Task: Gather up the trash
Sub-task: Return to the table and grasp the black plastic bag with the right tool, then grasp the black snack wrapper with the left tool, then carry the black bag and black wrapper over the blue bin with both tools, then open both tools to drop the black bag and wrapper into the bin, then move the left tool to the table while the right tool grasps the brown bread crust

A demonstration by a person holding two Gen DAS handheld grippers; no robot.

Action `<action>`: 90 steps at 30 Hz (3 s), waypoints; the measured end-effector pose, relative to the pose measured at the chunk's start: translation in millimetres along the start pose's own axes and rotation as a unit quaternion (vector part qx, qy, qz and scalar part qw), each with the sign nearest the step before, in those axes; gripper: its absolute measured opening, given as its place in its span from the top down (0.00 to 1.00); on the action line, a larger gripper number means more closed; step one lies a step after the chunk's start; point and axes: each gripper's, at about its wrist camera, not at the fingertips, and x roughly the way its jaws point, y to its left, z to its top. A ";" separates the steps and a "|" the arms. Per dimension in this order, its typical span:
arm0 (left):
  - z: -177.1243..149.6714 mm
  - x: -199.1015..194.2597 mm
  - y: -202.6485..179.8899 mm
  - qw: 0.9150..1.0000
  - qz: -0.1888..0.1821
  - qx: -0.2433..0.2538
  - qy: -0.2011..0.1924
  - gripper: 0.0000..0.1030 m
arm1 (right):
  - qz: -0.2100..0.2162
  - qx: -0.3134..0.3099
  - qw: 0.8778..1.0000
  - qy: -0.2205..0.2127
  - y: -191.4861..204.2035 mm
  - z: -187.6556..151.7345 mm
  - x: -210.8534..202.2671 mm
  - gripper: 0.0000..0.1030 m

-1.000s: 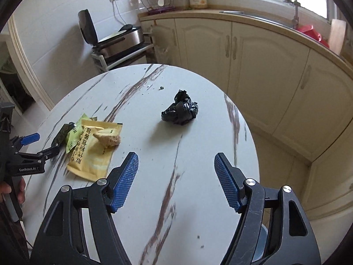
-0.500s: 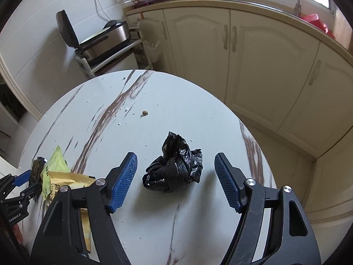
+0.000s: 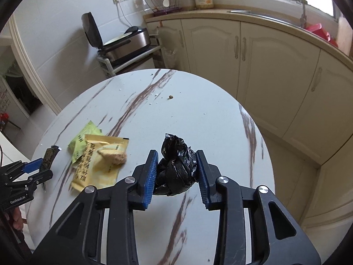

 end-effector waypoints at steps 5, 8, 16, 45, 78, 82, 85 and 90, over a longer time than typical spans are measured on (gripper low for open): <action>-15.8 -42.6 -30.1 1.000 -0.011 0.012 -0.021 0.58 | 0.021 0.003 0.999 -0.027 0.9 -24.9 -53.1 0.69; -24.2 -62.8 -56.2 0.999 -0.019 0.026 -0.027 0.58 | 0.029 0.010 0.999 -0.040 -4.5 -41.9 -80.1 0.69; -39.8 -92.0 -157.7 0.994 -0.061 0.090 -0.028 0.58 | 0.026 0.054 0.996 -0.065 -53.6 -94.2 -140.7 0.69; -75.0 79.3 -438.8 0.941 -0.142 0.275 0.139 0.54 | -0.071 0.332 0.941 -0.014 -296.6 -274.3 -119.8 0.51; -63.6 -108.1 -148.7 0.993 -0.013 0.092 -0.074 0.09 | -0.012 0.062 0.996 -0.059 -49.5 -108.3 -138.7 0.42; -59.1 -108.0 -102.5 0.996 0.025 0.064 -0.063 0.09 | 0.000 0.009 0.999 -0.034 2.7 -77.5 -99.8 0.42; -54.1 -101.5 -75.5 0.997 0.043 0.045 -0.053 0.09 | 0.001 -0.026 1.000 -0.015 34.7 -54.9 -63.0 0.44; -42.2 -83.6 -41.7 0.998 0.050 0.029 -0.033 0.09 | 0.003 -0.067 0.997 0.029 66.3 -22.8 0.3 0.44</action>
